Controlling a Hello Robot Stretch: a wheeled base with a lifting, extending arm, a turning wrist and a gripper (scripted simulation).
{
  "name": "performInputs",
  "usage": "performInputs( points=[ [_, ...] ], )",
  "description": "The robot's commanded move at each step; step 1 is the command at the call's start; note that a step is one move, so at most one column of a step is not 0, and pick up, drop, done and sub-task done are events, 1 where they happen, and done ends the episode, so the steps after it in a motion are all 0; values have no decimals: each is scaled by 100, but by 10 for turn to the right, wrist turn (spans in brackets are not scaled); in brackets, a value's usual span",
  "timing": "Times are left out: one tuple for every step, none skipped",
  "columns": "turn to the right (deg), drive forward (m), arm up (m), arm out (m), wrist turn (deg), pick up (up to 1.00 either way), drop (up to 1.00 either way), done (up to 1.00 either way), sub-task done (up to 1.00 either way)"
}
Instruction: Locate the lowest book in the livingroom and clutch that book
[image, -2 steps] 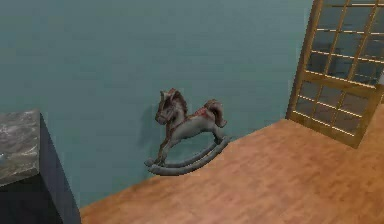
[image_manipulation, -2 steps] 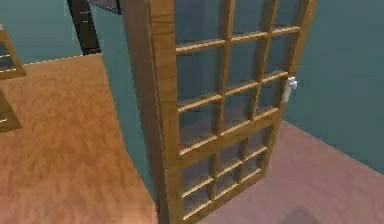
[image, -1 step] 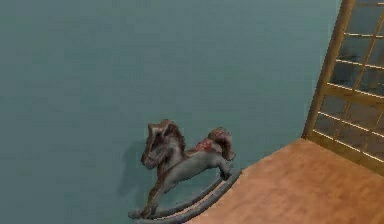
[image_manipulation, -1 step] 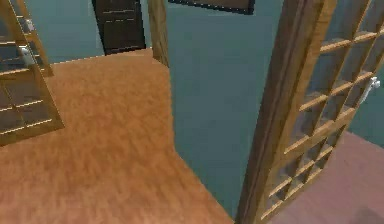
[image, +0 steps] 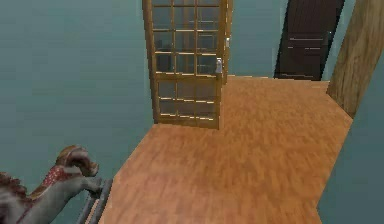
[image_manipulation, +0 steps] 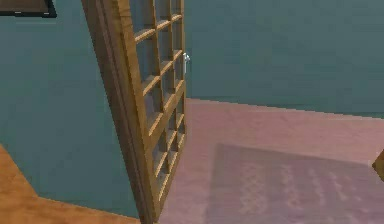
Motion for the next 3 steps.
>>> performInputs(
  points=[
    [90, 0, 0, 0, 0, 0, 0, 0, 0],
    [0, 75, 0, 0, 0, 0, 0, 0, 0],
    [240, 0, 0, 0, 0, 0, 0, 0, 0]
  ],
)
